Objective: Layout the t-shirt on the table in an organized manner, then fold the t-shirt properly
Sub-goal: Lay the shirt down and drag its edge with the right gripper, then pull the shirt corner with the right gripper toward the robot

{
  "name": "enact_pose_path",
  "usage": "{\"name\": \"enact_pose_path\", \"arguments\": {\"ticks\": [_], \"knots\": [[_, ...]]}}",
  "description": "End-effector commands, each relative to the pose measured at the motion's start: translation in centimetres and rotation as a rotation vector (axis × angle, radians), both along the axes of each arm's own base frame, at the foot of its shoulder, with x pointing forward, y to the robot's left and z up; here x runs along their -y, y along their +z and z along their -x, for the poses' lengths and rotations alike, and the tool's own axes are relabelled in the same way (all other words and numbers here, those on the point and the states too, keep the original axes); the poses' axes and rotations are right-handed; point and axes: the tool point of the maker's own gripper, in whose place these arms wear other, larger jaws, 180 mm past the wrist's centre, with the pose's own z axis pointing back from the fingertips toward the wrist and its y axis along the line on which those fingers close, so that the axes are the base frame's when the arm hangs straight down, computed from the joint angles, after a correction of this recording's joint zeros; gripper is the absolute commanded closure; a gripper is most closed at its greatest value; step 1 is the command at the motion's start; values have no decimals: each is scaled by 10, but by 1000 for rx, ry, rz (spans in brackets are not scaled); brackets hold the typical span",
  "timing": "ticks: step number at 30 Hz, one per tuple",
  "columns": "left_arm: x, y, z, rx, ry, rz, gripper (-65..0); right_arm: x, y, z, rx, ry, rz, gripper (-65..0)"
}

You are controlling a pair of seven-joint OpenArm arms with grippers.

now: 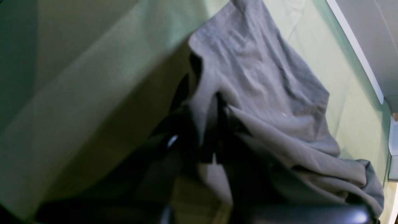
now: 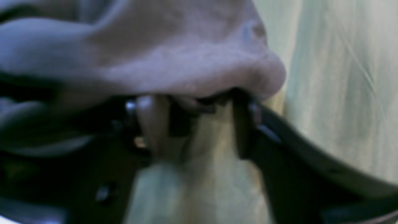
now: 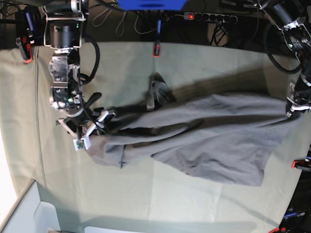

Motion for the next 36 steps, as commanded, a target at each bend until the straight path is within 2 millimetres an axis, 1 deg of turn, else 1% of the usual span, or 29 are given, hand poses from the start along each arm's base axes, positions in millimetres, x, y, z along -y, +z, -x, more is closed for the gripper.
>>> {"name": "enact_pose_path", "arguments": {"ticks": [1,4,5,6,8,9,11,12,15,17,18,19,21,24,26,28,31,36], "knots": [[-6,16,-7,46,-4,-27,0,-10,15,-10,49,53,-25,-197],[-6,16,-7,46,-4,-27,0,-29,14,-4,39,145,-61,-54],[-6,16,-7,46,-4,-27,0,-30,14,-4,40,147,-65,-19],[-6,16,-7,46,-4,-27,0,-31,15,-4,43,148,-65,0],[-5,17,-8,52,-4,-22,0,-27,20,-7,60,145,-59,0],[-5,17,-8,52,-4,-22,0,-21,30,-11,87,131,-51,0],[-6,18,-7,53,-3,-23,0,-3,55,-19,158,79,-41,0],[-5,18,-8,54,-4,-22,0,2,65,-20,186,58,-40,0],[-7,19,-7,55,-2,-27,0,12,101,-25,286,24,-23,0],[-8,24,-8,63,-3,-37,0,15,120,-23,335,22,-4,0],[-7,25,-8,65,-5,-40,0,16,126,-21,350,22,4,0],[-7,26,-6,65,-7,-48,0,17,135,-19,373,23,16,0],[-6,31,-3,70,-13,-67,0,17,146,-9,402,27,35,0],[-4,45,-4,97,-25,-99,0,17,154,8,421,32,60,0],[-3,49,-3,101,-31,-113,0,18,159,20,430,33,77,0],[-1,56,0,107,-40,-136,0,17,161,38,430,37,74,0],[6,58,5,112,-45,-142,0,12,166,62,435,47,36,0],[12,74,4,143,-61,-179,0,5,170,85,430,53,-8,0]]}}
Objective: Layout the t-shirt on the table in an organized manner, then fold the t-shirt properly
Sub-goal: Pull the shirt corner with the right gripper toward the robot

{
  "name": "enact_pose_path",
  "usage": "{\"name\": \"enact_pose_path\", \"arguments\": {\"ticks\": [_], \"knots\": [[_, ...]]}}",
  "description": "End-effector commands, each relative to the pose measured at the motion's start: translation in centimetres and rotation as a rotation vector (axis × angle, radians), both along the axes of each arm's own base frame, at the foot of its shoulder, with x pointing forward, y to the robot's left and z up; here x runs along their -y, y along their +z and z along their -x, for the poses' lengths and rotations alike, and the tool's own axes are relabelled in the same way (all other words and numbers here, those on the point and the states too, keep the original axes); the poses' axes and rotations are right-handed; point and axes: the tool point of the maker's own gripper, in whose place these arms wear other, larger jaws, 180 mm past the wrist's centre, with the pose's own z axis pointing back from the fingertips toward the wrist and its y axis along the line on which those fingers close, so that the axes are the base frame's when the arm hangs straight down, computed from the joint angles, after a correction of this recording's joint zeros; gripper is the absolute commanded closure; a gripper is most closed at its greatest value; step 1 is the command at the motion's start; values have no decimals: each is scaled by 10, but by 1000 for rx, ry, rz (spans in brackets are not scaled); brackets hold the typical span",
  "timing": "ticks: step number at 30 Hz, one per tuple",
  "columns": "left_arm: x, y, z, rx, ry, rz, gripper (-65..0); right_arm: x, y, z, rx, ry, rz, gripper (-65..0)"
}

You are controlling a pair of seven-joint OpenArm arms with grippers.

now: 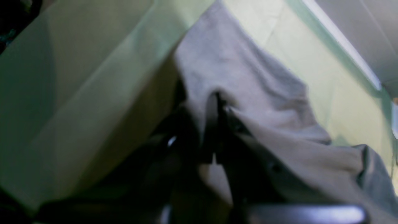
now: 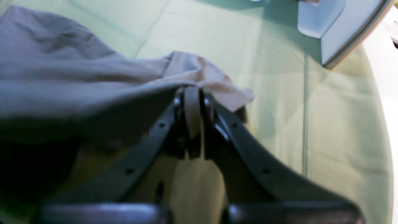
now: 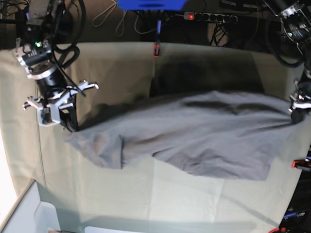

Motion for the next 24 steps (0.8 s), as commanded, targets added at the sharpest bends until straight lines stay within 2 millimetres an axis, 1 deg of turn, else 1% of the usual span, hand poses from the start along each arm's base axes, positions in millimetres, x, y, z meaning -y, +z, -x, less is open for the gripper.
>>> {"name": "enact_pose_path", "arguments": {"ticks": [1,3,5,8,11,13,15,19,21,22,24], "knots": [[-6,22,-7,66,2,-40,0,-2,13,0,50,12,-14,0],[-5,30,-9,83,-3,-56,0,-2,6,9,24,13,-23,0],[-5,35,-9,89,-5,-71,0,0,-8,23,-27,5,-23,0],[-7,36,-7,86,-6,-76,0,-3,-28,48,-109,9,-32,0],[-3,19,6,9,-24,-60,0,-9,-40,65,-164,21,-39,0],[1,6,14,-52,-39,-43,0,-9,-48,72,-192,21,-42,0],[3,-3,19,-85,-47,-29,0,-6,-62,76,-231,18,-42,0],[3,-29,28,-145,-41,21,0,-3,-92,84,-311,7,-60,0],[3,-33,29,-153,-39,31,0,-2,-105,87,-347,8,-65,0],[2,-34,29,-155,-36,33,0,-1,-111,89,-362,4,-70,-22],[1,-33,29,-154,-34,29,0,1,-117,93,-381,-2,-72,-93]]}}
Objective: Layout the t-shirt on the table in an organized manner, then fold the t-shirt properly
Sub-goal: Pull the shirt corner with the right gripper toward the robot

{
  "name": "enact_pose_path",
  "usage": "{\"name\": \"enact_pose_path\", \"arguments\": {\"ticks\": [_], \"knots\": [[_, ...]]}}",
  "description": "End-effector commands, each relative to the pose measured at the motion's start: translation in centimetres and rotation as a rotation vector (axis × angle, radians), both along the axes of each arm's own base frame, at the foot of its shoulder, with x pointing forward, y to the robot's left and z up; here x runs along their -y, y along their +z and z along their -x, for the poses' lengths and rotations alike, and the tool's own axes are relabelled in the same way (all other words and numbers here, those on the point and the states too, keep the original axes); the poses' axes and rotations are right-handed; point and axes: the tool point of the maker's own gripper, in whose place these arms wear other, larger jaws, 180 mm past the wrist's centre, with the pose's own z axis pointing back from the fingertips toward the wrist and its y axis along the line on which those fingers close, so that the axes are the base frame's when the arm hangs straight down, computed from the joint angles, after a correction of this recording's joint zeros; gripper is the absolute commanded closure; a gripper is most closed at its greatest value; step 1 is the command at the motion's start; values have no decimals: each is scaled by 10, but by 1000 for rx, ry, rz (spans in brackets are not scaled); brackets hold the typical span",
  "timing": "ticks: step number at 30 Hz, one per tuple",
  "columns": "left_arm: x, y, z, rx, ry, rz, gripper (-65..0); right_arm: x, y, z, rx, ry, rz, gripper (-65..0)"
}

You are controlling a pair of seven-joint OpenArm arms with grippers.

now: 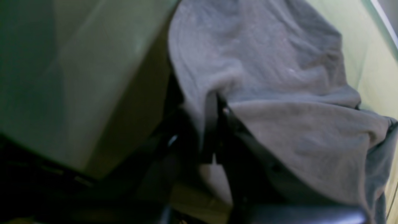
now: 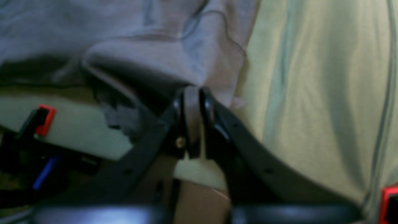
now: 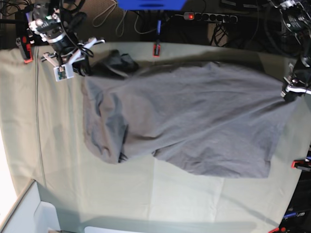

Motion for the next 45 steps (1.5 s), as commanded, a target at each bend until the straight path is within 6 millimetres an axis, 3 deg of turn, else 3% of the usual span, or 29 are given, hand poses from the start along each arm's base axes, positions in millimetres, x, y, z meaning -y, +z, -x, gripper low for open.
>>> {"name": "enact_pose_path", "arguments": {"ticks": [1,4,7,11,14,20,35,38,40,42,45], "knots": [[-6,17,-8,50,-3,-32,0,3,7,-1,27,4,1,-138],[-8,19,-8,53,-3,-39,0,8,8,2,25,12,19,-260],[-8,20,-8,54,-3,-40,0,30,25,0,65,-40,60,-346],[-8,17,-6,47,-2,-35,0,38,42,-9,114,-50,85,-374],[-6,17,-7,51,-2,-31,0,22,49,-32,162,-15,61,-376],[-7,18,-7,51,-3,-34,0,-11,12,-46,35,56,10,-376],[-7,16,-8,51,2,-27,0,-13,-58,-27,-184,42,-39,-371],[-7,16,-9,52,0,-28,0,-12,-59,-32,-182,42,-39,-302],[-6,20,-14,65,-5,-31,0,-13,-58,-33,-179,46,-39,-173],[-7,25,-20,83,-4,-32,0,-13,-56,-35,-169,46,-39,-2],[-6,36,-33,120,-7,-35,0,-7,-42,-51,-122,50,-19,-8]]}}
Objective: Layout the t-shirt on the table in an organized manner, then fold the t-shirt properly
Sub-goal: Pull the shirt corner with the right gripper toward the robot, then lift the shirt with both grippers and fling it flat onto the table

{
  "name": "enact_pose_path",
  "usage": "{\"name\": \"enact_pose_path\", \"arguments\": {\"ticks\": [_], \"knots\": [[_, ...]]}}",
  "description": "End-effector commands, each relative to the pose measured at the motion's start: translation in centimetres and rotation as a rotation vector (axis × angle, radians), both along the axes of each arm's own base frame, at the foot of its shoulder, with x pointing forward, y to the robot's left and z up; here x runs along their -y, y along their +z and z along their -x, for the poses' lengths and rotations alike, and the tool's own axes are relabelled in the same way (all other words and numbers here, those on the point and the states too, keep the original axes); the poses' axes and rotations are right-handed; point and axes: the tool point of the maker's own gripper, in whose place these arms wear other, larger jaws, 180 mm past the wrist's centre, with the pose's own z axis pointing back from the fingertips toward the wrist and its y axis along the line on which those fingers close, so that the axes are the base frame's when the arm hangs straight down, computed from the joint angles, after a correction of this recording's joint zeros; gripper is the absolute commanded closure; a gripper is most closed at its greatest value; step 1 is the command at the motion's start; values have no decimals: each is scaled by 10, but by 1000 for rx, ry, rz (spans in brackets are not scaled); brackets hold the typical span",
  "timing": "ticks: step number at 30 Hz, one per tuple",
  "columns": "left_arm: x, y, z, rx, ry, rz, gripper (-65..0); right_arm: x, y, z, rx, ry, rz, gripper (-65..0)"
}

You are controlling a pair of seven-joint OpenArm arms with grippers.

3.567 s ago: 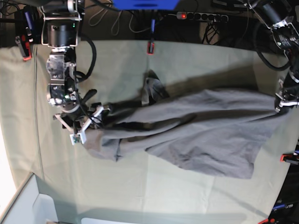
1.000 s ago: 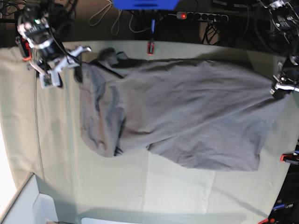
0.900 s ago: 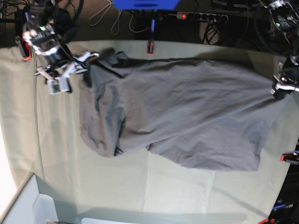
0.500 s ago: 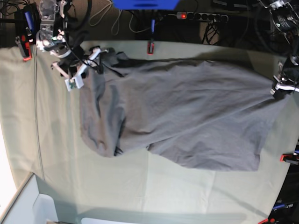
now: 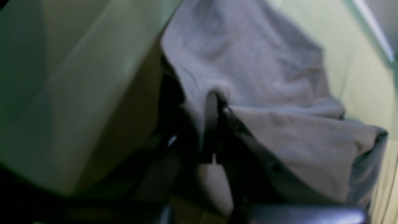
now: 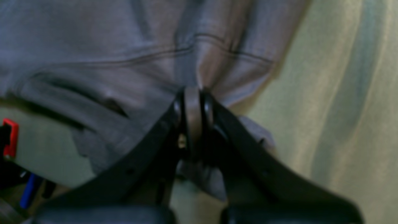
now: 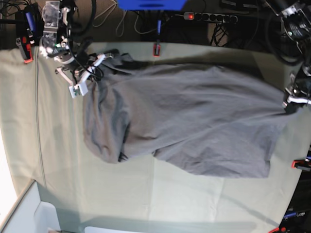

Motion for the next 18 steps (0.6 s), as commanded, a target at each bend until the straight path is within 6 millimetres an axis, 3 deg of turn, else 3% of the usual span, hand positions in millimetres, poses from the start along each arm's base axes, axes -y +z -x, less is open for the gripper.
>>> {"name": "enact_pose_path", "arguments": {"ticks": [1,3,7,13,18], "knots": [[-7,21,-12,65,1,-31,0,6,19,-19,82,3,7,0],[-5,36,-28,112,-6,-33,0,8,36,-33,137,7,18,0],[11,70,-72,201,-88,-60,0,10,83,-84,289,11,37,0],[56,125,-142,310,-227,-130,0,20,171,-166,538,10,72,0],[80,160,-197,348,-287,-189,0,30,239,-219,694,1,89,0]]}}
